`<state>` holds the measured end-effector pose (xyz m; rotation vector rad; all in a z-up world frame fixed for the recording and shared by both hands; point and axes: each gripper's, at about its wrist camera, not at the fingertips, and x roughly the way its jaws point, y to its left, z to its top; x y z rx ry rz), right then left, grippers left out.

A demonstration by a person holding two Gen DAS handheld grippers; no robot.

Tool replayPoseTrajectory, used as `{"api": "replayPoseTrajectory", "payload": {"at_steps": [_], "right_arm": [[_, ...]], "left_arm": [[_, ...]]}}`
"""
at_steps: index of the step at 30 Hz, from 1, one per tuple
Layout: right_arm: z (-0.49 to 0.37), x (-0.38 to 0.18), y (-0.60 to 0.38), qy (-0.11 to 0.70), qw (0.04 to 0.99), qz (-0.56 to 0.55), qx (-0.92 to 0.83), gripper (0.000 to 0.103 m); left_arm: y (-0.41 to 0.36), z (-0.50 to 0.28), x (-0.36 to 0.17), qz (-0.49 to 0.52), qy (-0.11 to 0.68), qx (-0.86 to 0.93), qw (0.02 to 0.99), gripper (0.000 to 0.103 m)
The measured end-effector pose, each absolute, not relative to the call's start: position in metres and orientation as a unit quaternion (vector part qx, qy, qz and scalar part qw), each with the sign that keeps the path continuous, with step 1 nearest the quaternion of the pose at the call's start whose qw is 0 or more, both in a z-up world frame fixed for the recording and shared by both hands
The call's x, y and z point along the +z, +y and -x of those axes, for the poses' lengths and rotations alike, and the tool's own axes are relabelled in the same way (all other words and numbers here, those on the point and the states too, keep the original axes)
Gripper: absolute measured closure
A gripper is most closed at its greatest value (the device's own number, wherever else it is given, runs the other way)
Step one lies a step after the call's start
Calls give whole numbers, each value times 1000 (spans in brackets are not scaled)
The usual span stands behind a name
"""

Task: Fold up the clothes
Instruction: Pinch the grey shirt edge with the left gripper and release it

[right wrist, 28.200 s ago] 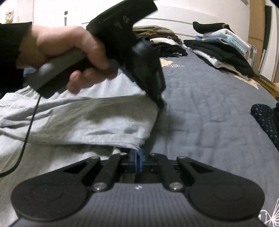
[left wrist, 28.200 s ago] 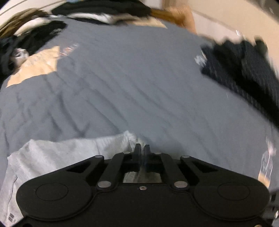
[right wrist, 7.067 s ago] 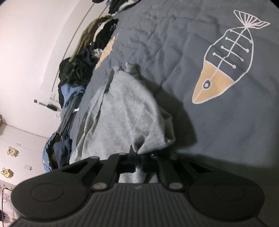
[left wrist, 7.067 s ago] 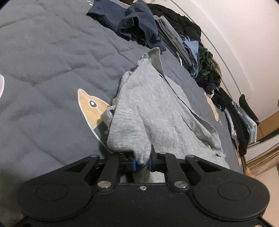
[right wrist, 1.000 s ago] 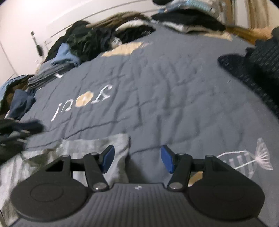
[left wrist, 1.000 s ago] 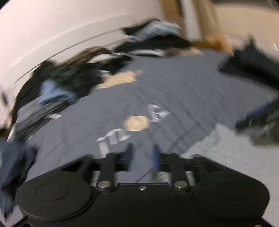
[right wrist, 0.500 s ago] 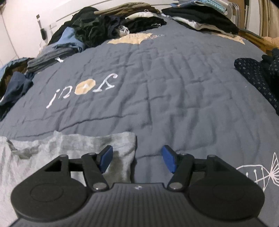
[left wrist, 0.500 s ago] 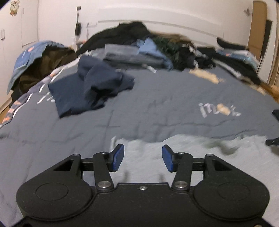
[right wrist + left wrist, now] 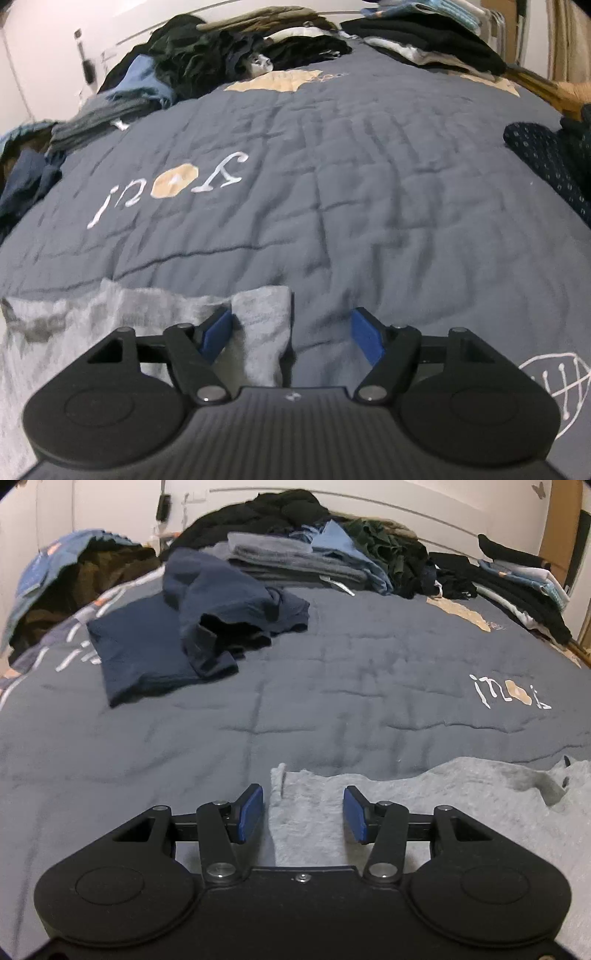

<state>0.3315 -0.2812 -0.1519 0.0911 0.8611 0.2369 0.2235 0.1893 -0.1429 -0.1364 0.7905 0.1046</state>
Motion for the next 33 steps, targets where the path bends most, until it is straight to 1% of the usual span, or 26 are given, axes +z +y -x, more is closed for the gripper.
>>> {"api": "replayPoseTrajectory", "payload": {"at_steps": [1,2,3,4,5,9,13,16,19,26,29,30,31,32,33], "right_arm": [[-332,-152,-281,415,901,-49,118,44],[-332,-151,-281,414,900,-53,125,60],[-331,-151,-281,413,899,-57,131,71],[-331,-149,-282,410,900,-64,132,93],[-331,-147,-284,405,902,-73,131,97],[-330,-137,-290,388,907,-106,126,98],[-328,-121,-301,359,915,-139,118,99],[-328,-107,-313,331,924,-158,109,99],[-332,-109,-321,327,926,-156,102,99],[-349,-144,-314,369,914,-134,102,98],[-349,-140,-314,367,914,-130,112,94],[-347,-135,-316,364,916,-130,109,93],[-345,-129,-318,360,918,-130,105,88],[-343,-122,-321,356,920,-131,100,82],[-339,-116,-324,349,922,-132,98,78]], "left_arm": [[190,-226,-146,69,389,47,918,61],[192,-227,-150,73,390,45,917,85],[193,-228,-154,77,392,43,916,91],[195,-228,-158,80,393,41,915,92],[196,-227,-157,82,390,41,916,93],[198,-222,-144,89,357,46,929,97],[197,-217,-124,91,315,47,944,98],[197,-218,-116,97,297,54,948,98],[198,-225,-123,90,306,62,946,98],[191,-237,-155,53,351,63,933,97],[192,-236,-154,54,356,69,930,93],[193,-234,-150,55,353,71,931,88],[193,-232,-146,57,350,73,932,83],[193,-230,-142,58,346,75,933,83],[193,-227,-138,64,342,76,935,82]]}}
